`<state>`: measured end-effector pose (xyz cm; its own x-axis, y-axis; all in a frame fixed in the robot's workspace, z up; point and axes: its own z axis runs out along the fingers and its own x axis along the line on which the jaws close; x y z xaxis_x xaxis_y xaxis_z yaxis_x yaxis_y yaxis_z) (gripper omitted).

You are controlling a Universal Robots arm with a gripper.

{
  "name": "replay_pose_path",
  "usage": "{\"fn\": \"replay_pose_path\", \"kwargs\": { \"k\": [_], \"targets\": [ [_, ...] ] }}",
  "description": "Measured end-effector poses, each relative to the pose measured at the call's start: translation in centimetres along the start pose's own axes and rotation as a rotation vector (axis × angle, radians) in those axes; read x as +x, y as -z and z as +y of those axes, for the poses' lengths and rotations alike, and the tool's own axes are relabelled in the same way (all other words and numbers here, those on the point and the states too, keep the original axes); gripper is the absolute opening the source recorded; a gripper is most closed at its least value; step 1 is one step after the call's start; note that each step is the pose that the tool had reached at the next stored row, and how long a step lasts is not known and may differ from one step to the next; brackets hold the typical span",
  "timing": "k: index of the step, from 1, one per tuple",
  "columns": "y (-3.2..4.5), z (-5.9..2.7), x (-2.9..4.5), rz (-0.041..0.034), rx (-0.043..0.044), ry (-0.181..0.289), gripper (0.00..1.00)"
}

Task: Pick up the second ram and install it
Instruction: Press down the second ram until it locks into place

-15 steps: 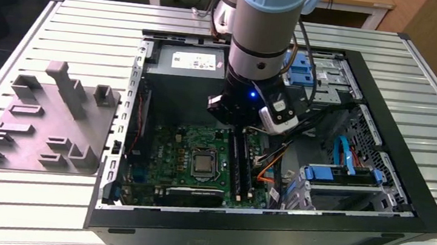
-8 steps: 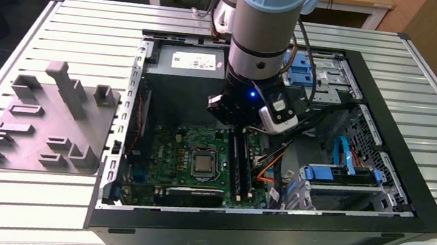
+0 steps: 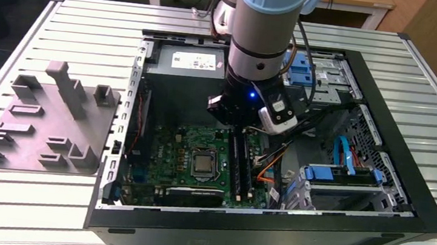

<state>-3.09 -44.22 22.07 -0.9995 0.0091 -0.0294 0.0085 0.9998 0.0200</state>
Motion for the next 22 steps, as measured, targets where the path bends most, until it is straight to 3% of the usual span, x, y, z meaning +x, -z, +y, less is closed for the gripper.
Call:
{"fn": "replay_pose_path", "kwargs": {
  "k": [22],
  "targets": [
    [-0.40, -0.01, 0.02, 0.0000, 0.0000, 0.000, 0.10]
  ]
}}
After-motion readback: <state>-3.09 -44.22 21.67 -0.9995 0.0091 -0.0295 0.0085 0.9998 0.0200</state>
